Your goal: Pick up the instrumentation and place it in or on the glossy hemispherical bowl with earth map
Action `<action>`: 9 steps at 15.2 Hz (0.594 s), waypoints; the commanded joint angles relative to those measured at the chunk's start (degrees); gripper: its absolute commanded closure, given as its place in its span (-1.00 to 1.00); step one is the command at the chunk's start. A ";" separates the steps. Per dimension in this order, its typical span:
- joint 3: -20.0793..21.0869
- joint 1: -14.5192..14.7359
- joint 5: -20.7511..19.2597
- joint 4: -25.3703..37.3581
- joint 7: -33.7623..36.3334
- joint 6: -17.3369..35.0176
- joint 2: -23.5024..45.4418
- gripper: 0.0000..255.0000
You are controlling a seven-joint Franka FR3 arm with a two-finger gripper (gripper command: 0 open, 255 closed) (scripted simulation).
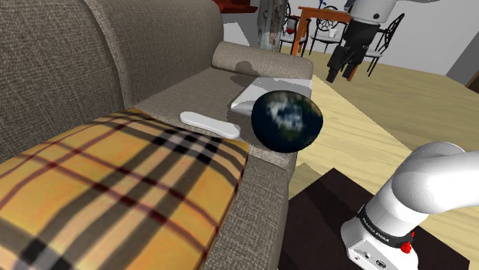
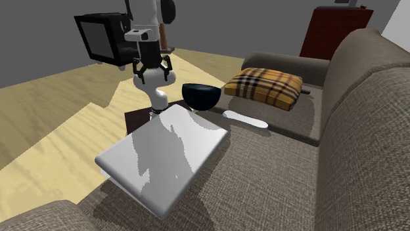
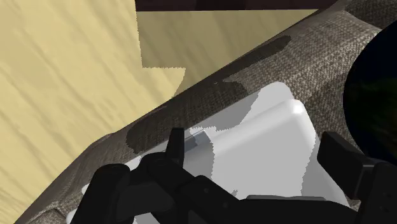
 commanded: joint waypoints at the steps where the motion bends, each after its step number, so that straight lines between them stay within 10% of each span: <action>1: 0.00 0.00 0.00 0.00 0.00 0.00 0.00 -1.00; 9: 4.90 4.96 3.25 3.06 0.91 7.70 11.95 -1.00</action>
